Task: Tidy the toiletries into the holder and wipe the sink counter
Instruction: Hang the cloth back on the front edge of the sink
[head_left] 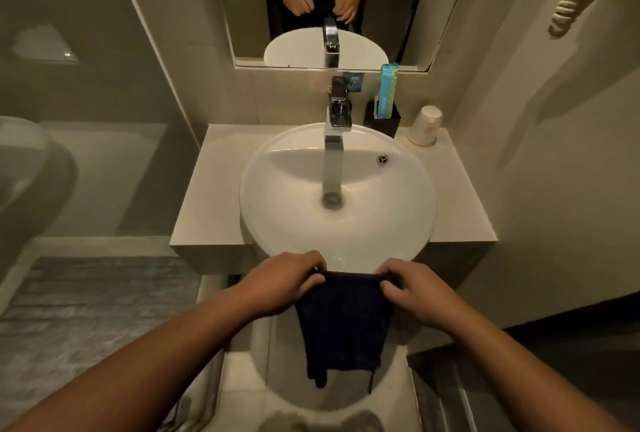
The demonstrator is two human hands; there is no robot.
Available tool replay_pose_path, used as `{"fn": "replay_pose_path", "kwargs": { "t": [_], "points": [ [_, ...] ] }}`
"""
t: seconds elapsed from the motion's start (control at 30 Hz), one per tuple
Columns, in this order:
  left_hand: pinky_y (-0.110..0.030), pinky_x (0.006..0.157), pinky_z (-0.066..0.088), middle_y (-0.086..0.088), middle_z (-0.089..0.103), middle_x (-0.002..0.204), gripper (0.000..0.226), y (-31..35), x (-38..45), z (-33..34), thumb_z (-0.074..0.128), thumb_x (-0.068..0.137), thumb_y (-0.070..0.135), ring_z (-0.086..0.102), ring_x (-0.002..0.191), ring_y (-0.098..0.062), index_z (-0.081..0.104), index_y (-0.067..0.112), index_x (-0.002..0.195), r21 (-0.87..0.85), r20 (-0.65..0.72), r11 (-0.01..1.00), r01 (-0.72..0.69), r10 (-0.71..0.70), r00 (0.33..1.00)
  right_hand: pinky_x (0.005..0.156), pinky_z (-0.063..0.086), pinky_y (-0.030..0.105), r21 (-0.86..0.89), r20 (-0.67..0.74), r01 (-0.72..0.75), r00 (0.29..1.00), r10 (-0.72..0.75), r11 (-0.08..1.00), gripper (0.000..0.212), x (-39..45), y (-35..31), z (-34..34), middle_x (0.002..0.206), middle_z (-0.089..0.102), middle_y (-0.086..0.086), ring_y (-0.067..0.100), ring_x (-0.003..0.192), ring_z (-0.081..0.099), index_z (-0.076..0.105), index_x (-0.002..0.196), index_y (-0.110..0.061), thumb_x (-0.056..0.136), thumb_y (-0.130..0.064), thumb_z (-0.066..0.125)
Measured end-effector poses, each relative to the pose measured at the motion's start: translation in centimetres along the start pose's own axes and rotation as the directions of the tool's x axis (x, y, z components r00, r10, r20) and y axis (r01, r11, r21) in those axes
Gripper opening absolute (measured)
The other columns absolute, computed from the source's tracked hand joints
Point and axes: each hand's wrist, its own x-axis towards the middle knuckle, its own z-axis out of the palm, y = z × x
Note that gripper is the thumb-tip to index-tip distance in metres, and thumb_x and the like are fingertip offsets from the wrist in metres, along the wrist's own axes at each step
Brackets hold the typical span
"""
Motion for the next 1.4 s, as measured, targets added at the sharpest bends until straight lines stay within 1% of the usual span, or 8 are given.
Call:
{"fn": "replay_pose_path", "kwargs": {
  "t": [0.2, 0.43, 0.67, 0.9, 1.03, 1.17, 1.27, 1.4],
  "points": [
    [-0.036, 0.079, 0.047, -0.003, 0.069, 0.104, 0.025, -1.9, 5.0, 2.4, 0.043, 0.098, 0.036, 0.061, 0.089, -0.023, 0.061, 0.022, 0.108, 0.213, -0.028, 0.970, 0.118, -0.115, 0.993, 0.081, 0.047, 0.027, -0.158, -0.054, -0.047, 0.998, 0.039, 0.986, 0.024, 5.6, 1.4, 1.4, 0.107, 0.063, 0.000, 0.015, 0.093, 0.058, 0.061, 0.115, -0.026, 0.093, -0.028, 0.050],
    [-0.036, 0.087, 0.047, 0.000, 0.067, 0.104, 0.023, -2.6, 5.8, 3.3, 0.046, 0.098, 0.039, 0.060, 0.090, -0.018, 0.060, 0.023, 0.107, 0.151, -0.064, 0.966, 0.211, -0.203, 0.977, 0.093, 0.050, 0.037, -0.172, -0.120, -0.129, 0.987, 0.109, 0.977, 0.032, 6.7, 2.5, 1.9, 0.122, 0.064, 0.005, 0.024, 0.108, 0.060, 0.052, 0.126, -0.027, 0.094, -0.032, 0.053],
    [-0.038, 0.089, 0.047, -0.002, 0.068, 0.106, 0.022, -2.5, 6.4, 3.0, 0.048, 0.097, 0.038, 0.061, 0.092, -0.021, 0.060, 0.022, 0.107, 0.111, -0.103, 0.945, 0.309, -0.298, 0.949, 0.088, 0.052, 0.040, -0.256, -0.196, -0.181, 0.972, 0.132, 0.950, 0.023, 7.4, 2.4, 2.4, 0.111, 0.066, 0.008, 0.027, 0.098, 0.060, 0.055, 0.116, -0.026, 0.095, -0.033, 0.049],
    [-0.040, 0.090, 0.047, -0.003, 0.068, 0.107, 0.023, -2.5, 6.6, 3.2, 0.043, 0.099, 0.037, 0.060, 0.091, -0.023, 0.060, 0.022, 0.106, 0.179, -0.085, 0.938, 0.296, -0.285, 0.955, 0.089, 0.051, 0.040, -0.302, -0.178, -0.188, 0.974, 0.139, 0.934, 0.025, 7.4, 2.5, 2.3, 0.111, 0.067, 0.007, 0.025, 0.097, 0.060, 0.058, 0.115, -0.024, 0.095, -0.037, 0.049],
    [-0.040, 0.097, 0.043, -0.006, 0.059, 0.128, 0.042, -1.2, 4.9, 3.5, 0.044, 0.097, 0.044, 0.056, 0.111, -0.025, 0.051, 0.020, 0.131, 0.115, -0.147, 0.969, 0.217, -0.200, 0.969, 0.102, 0.042, 0.038, -0.280, -0.196, -0.008, 0.979, -0.049, 0.960, 0.043, 5.6, 2.4, 1.9, 0.133, 0.058, 0.001, 0.022, 0.118, 0.054, 0.053, 0.130, -0.023, 0.092, -0.044, 0.052],
    [-0.036, 0.085, 0.047, 0.000, 0.063, 0.112, 0.052, 0.4, 2.5, 5.0, 0.051, 0.085, 0.060, 0.058, 0.096, -0.019, 0.050, 0.022, 0.121, 0.301, -0.087, 0.953, -0.043, 0.073, 0.994, 0.097, 0.044, 0.034, -0.450, 0.037, 0.336, 0.933, -0.358, 0.827, 0.046, 3.9, 1.9, 2.3, 0.122, 0.064, -0.003, 0.016, 0.107, 0.058, 0.054, 0.124, -0.027, 0.085, -0.050, 0.057],
    [-0.034, 0.089, 0.048, 0.000, 0.063, 0.115, 0.040, 0.2, 2.6, 6.1, 0.059, 0.088, 0.045, 0.058, 0.100, -0.017, 0.051, 0.022, 0.121, 0.304, -0.121, 0.952, 0.026, 0.011, 0.993, 0.091, 0.045, 0.032, -0.509, 0.030, 0.304, 0.941, -0.337, 0.805, 0.027, 4.0, 1.6, 3.0, 0.112, 0.068, -0.002, 0.017, 0.097, 0.060, 0.059, 0.114, -0.028, 0.088, -0.036, 0.059],
    [-0.033, 0.087, 0.048, 0.001, 0.065, 0.109, 0.029, -0.1, 2.9, 6.3, 0.061, 0.090, 0.037, 0.060, 0.094, -0.017, 0.053, 0.024, 0.114, 0.351, -0.132, 0.935, 0.048, -0.002, 0.991, 0.090, 0.045, 0.032, -0.533, -0.009, 0.259, 0.950, -0.312, 0.806, 0.025, 4.3, 1.8, 3.4, 0.111, 0.069, -0.001, 0.019, 0.096, 0.060, 0.060, 0.113, -0.028, 0.089, -0.033, 0.058]
  ]
}}
